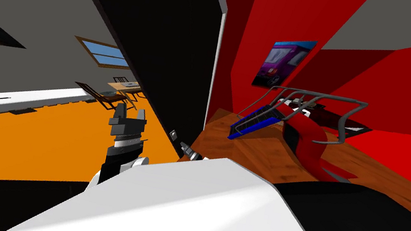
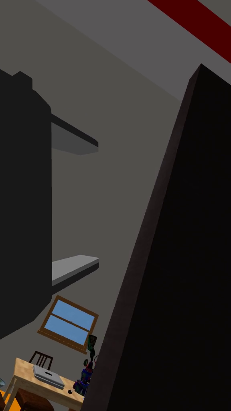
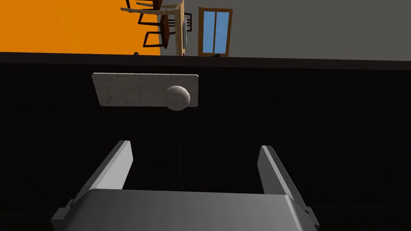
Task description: Push the door open
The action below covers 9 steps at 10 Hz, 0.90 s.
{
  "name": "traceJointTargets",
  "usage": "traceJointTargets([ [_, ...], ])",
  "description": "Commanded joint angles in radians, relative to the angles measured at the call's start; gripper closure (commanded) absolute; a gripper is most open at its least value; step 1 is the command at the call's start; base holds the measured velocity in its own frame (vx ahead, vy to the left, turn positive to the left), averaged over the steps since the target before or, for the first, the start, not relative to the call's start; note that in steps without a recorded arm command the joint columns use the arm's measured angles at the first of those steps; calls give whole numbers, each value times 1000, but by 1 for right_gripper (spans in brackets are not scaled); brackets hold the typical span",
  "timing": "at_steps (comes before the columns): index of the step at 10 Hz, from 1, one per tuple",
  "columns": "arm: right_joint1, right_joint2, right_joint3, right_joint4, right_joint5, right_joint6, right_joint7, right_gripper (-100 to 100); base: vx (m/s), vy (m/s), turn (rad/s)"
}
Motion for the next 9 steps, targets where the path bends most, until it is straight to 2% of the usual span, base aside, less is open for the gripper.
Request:
traceJointTargets([
  [1, -14, 2, 23, 33, -2, -4, -7, -100, 133, -49, 17],
  [4, -37, 9, 59, 88, -4, -11, -16, -100, 146, -46, 12],
  [5, -31, 6, 51, 77, -4, -11, -14, -100, 67, -31, 7],
  [9, -30, 5, 42, 93, -4, -17, -9, -100, 97, 135, 27],
])
